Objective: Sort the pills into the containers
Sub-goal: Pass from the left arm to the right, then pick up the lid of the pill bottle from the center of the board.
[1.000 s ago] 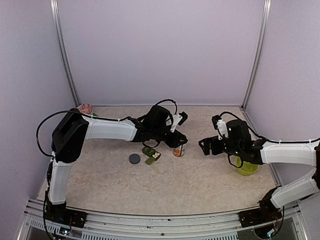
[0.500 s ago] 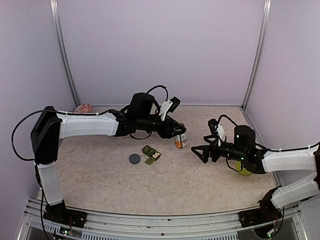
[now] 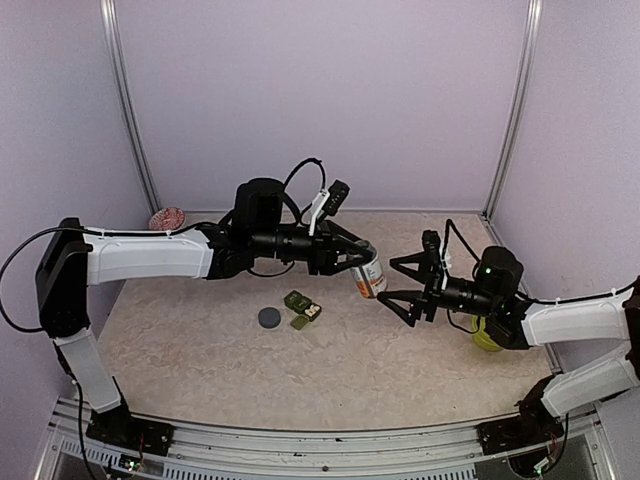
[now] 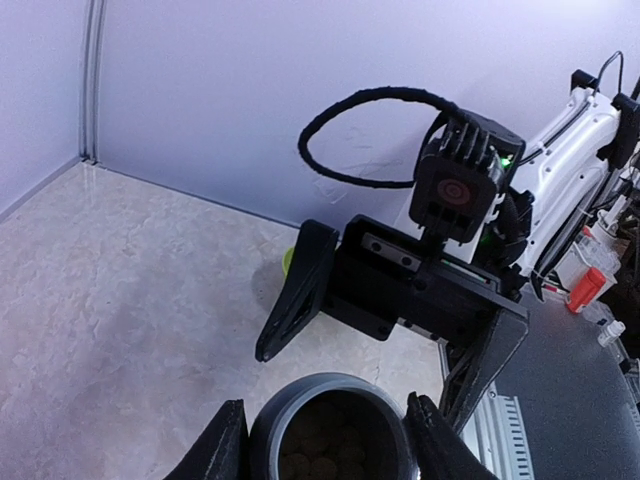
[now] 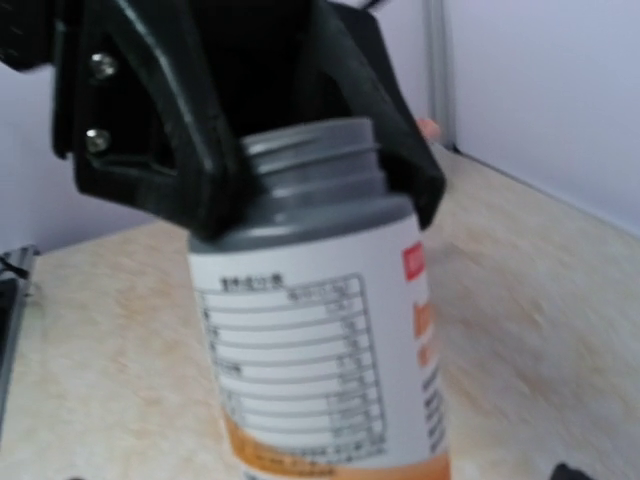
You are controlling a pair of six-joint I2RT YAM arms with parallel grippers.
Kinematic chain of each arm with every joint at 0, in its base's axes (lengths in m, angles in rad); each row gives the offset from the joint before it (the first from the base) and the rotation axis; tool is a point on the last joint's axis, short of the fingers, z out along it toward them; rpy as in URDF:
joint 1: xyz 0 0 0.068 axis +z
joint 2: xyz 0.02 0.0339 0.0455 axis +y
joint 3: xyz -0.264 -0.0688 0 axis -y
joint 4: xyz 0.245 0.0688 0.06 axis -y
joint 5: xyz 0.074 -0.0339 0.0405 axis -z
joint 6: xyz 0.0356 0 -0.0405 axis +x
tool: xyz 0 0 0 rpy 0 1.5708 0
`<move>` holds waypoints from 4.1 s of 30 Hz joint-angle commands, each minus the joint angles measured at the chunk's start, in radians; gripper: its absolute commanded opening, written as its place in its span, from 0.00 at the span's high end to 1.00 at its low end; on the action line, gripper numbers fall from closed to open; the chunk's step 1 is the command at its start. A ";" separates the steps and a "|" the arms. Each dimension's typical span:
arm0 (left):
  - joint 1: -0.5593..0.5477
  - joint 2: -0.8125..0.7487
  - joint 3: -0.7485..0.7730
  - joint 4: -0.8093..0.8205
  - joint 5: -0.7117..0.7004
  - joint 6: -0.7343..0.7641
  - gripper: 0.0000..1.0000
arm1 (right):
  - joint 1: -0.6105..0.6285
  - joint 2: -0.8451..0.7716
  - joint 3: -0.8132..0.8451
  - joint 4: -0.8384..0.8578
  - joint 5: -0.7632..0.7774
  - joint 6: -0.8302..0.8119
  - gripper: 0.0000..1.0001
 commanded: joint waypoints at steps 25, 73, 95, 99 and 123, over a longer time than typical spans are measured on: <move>-0.020 -0.058 -0.186 0.645 0.117 -0.325 0.80 | 0.059 0.222 0.087 0.536 -0.192 0.186 0.15; 0.014 -0.149 -0.326 0.641 0.021 -0.327 0.01 | 0.077 0.233 0.117 0.511 -0.183 0.213 0.73; 0.041 -0.431 -0.505 -0.138 -0.552 -0.100 0.01 | 0.064 0.056 0.021 0.306 -0.111 0.106 0.73; 0.046 -0.387 -0.512 -0.180 -0.610 -0.106 0.01 | 0.064 0.041 0.017 0.285 -0.106 0.097 0.73; 0.100 -0.159 -0.506 -0.270 -0.772 -0.119 0.09 | 0.064 0.032 0.014 0.250 -0.116 0.089 0.73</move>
